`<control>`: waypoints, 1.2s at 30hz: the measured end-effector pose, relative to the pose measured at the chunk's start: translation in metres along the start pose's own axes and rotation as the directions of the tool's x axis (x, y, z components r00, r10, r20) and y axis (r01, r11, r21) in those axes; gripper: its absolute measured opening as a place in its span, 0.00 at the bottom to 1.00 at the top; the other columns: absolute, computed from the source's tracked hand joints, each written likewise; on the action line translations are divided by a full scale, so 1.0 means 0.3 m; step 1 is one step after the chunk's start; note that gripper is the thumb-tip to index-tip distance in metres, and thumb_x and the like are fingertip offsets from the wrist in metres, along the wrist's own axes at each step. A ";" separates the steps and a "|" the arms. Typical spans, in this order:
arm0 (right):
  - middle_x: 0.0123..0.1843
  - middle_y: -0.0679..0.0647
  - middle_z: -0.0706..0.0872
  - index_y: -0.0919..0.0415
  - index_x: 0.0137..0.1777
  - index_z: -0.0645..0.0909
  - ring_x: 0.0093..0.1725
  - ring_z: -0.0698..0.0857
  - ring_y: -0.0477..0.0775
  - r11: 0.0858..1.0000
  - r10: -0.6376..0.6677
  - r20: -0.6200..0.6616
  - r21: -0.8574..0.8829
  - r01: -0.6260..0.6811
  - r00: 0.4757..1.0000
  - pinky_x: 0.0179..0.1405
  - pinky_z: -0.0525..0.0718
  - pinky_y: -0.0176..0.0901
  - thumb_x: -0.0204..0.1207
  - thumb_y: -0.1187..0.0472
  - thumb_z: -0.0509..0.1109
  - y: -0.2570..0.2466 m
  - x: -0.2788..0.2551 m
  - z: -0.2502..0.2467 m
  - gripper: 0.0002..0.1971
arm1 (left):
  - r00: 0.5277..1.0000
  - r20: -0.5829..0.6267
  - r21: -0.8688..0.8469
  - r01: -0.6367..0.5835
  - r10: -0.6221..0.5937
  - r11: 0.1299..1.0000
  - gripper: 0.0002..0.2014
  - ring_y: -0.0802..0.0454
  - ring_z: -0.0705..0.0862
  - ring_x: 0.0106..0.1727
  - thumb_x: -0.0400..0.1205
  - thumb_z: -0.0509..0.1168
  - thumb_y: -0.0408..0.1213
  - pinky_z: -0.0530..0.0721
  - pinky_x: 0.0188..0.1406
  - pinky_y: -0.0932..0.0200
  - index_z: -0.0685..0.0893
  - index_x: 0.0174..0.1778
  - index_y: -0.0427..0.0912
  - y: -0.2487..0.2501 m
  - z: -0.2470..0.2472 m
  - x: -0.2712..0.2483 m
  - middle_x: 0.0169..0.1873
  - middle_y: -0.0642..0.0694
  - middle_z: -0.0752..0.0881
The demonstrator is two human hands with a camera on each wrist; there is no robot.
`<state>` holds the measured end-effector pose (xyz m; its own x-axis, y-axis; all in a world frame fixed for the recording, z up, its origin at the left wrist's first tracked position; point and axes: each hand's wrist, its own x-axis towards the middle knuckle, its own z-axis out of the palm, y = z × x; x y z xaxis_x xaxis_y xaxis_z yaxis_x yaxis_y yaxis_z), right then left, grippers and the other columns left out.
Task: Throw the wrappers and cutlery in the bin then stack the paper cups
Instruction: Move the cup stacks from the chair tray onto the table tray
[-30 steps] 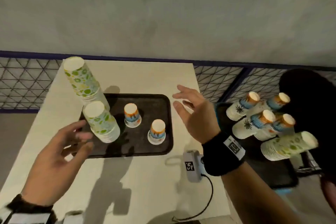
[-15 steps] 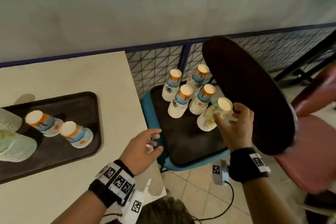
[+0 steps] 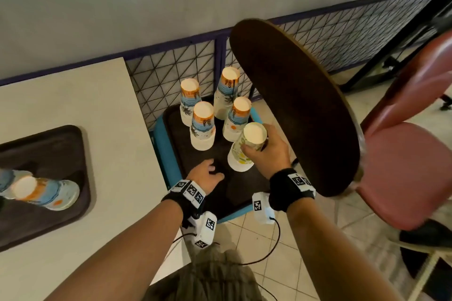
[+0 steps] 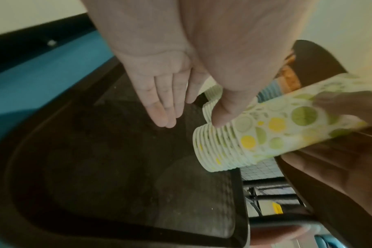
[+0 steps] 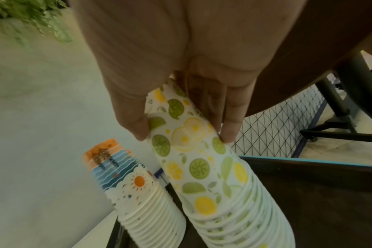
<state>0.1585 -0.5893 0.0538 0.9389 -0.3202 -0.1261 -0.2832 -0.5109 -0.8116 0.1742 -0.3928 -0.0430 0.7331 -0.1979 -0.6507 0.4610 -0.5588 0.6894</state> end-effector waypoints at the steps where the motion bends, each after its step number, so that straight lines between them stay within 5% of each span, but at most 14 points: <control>1: 0.62 0.42 0.82 0.48 0.71 0.75 0.63 0.81 0.45 1.000 -0.006 0.019 -0.007 0.006 1.000 0.62 0.83 0.42 0.68 0.54 0.85 0.002 -0.014 0.005 0.33 | 0.999 0.007 -0.062 0.039 -0.039 0.997 0.49 0.43 0.82 0.73 0.69 0.76 0.49 0.79 0.76 0.45 0.64 0.87 0.43 -0.015 0.006 0.030 0.77 0.44 0.79; 5: 0.59 0.38 0.82 0.47 0.71 0.75 0.61 0.81 0.40 1.000 -0.031 0.055 0.006 0.030 0.998 0.58 0.80 0.34 0.67 0.52 0.85 0.013 -0.062 0.025 0.33 | 0.996 -0.005 -0.247 0.086 -0.090 0.965 0.61 0.40 0.80 0.75 0.56 0.76 0.53 0.78 0.78 0.38 0.62 0.87 0.38 -0.063 0.024 0.122 0.78 0.40 0.79; 9: 0.62 0.35 0.82 0.44 0.72 0.73 0.62 0.81 0.37 0.999 -0.033 0.048 0.028 0.031 0.998 0.62 0.83 0.37 0.66 0.50 0.85 0.027 -0.086 0.042 0.36 | 0.997 0.018 -0.221 0.083 -0.081 0.972 0.61 0.35 0.80 0.76 0.52 0.74 0.54 0.76 0.78 0.35 0.66 0.84 0.32 -0.087 0.044 0.181 0.74 0.36 0.83; 13: 0.62 0.32 0.79 0.41 0.73 0.72 0.63 0.80 0.35 0.998 -0.052 0.062 0.037 0.050 0.997 0.64 0.86 0.42 0.66 0.48 0.84 0.036 -0.089 0.046 0.36 | 0.999 -0.027 -0.130 0.043 -0.047 0.991 0.34 0.35 0.89 0.61 0.62 0.71 0.50 0.86 0.68 0.36 0.87 0.63 0.35 -0.045 0.034 0.152 0.57 0.35 0.91; 15: 0.63 0.32 0.79 0.42 0.74 0.72 0.65 0.80 0.36 0.997 -0.069 0.077 0.030 0.067 0.995 0.65 0.87 0.45 0.66 0.49 0.84 0.039 -0.090 0.050 0.37 | 0.999 -0.011 -0.178 0.038 -0.041 0.983 0.27 0.42 0.88 0.50 0.69 0.73 0.42 0.88 0.60 0.49 0.87 0.63 0.32 -0.018 0.035 0.119 0.51 0.36 0.89; 16: 0.64 0.32 0.79 0.42 0.74 0.72 0.65 0.80 0.36 0.997 -0.074 0.075 0.032 0.071 0.994 0.64 0.87 0.45 0.66 0.49 0.84 0.041 -0.089 0.053 0.37 | 0.999 0.013 -0.196 0.047 -0.045 0.980 0.28 0.44 0.85 0.47 0.68 0.74 0.39 0.86 0.54 0.56 0.86 0.64 0.32 -0.010 0.038 0.108 0.49 0.35 0.88; 18: 0.63 0.33 0.79 0.42 0.74 0.72 0.65 0.81 0.37 0.997 -0.070 0.054 0.043 0.068 0.996 0.63 0.87 0.45 0.67 0.49 0.84 0.043 -0.090 0.049 0.36 | 0.999 -0.022 -0.212 0.040 -0.046 0.976 0.26 0.35 0.85 0.44 0.57 0.75 0.45 0.78 0.47 0.52 0.91 0.51 0.41 -0.004 0.048 0.103 0.44 0.32 0.90; 20: 0.62 0.34 0.80 0.43 0.74 0.71 0.64 0.82 0.39 0.997 -0.063 0.034 0.053 0.061 0.997 0.63 0.87 0.43 0.67 0.50 0.84 0.043 -0.090 0.040 0.36 | 0.998 -0.044 -0.209 0.045 -0.055 0.977 0.25 0.28 0.86 0.45 0.55 0.73 0.48 0.79 0.46 0.50 0.91 0.46 0.39 -0.018 0.058 0.118 0.41 0.32 0.90; 22: 0.62 0.35 0.81 0.44 0.74 0.72 0.64 0.82 0.40 0.996 -0.061 0.032 0.063 0.059 0.998 0.63 0.87 0.43 0.67 0.51 0.84 0.044 -0.090 0.034 0.36 | 0.997 -0.034 -0.214 0.060 -0.069 0.975 0.24 0.34 0.88 0.47 0.55 0.72 0.47 0.85 0.51 0.44 0.91 0.45 0.39 -0.005 0.053 0.108 0.39 0.35 0.89; 25: 0.63 0.36 0.81 0.44 0.74 0.71 0.64 0.82 0.40 0.997 -0.055 0.053 0.065 0.052 0.997 0.63 0.87 0.43 0.68 0.52 0.84 0.038 -0.092 0.031 0.36 | 0.996 -0.006 -0.283 0.084 -0.089 0.955 0.08 0.42 0.83 0.47 0.56 0.72 0.42 0.85 0.55 0.44 0.87 0.30 0.46 0.002 0.036 0.101 0.34 0.42 0.84; 27: 0.62 0.35 0.80 0.44 0.74 0.71 0.64 0.82 0.40 0.996 -0.064 0.060 0.068 0.060 0.996 0.63 0.87 0.42 0.68 0.52 0.84 0.026 -0.092 0.029 0.36 | 0.996 -0.012 -0.298 0.079 -0.086 0.951 0.05 0.43 0.83 0.49 0.60 0.71 0.39 0.87 0.64 0.40 0.86 0.30 0.47 -0.006 0.024 0.096 0.36 0.44 0.86; 29: 0.63 0.33 0.80 0.41 0.74 0.71 0.65 0.82 0.39 0.994 -0.086 0.067 0.073 0.082 0.994 0.63 0.87 0.42 0.68 0.52 0.84 -0.002 -0.091 0.028 0.37 | 0.998 -0.003 -0.332 0.051 -0.056 0.942 0.13 0.41 0.86 0.50 0.56 0.73 0.41 0.86 0.63 0.42 0.91 0.35 0.41 -0.004 0.002 0.068 0.40 0.39 0.91; 32: 0.64 0.32 0.82 0.32 0.70 0.69 0.66 0.83 0.38 0.983 -0.156 0.072 0.109 0.148 0.985 0.62 0.88 0.45 0.67 0.51 0.84 -0.080 -0.093 0.032 0.36 | 1.000 -0.019 -0.393 -0.025 0.019 0.919 0.12 0.43 0.88 0.53 0.58 0.74 0.42 0.84 0.62 0.46 0.94 0.38 0.48 0.025 -0.060 -0.012 0.47 0.39 0.93; 36: 0.65 0.38 0.85 0.39 0.72 0.73 0.67 0.83 0.41 0.940 -0.315 0.059 0.158 0.303 0.947 0.59 0.90 0.49 0.67 0.49 0.84 -0.229 -0.103 0.058 0.35 | 0.991 -0.069 -0.474 -0.135 0.115 0.870 0.19 0.38 0.89 0.62 0.61 0.77 0.46 0.80 0.75 0.35 0.96 0.49 0.53 0.023 -0.199 -0.137 0.54 0.40 0.94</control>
<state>0.1524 -0.5304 0.1036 0.9902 -0.0951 0.1026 0.0490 -0.4512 -0.8911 0.1771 -0.3405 0.0074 0.8143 -0.2047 -0.5431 0.5395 -0.0781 0.8384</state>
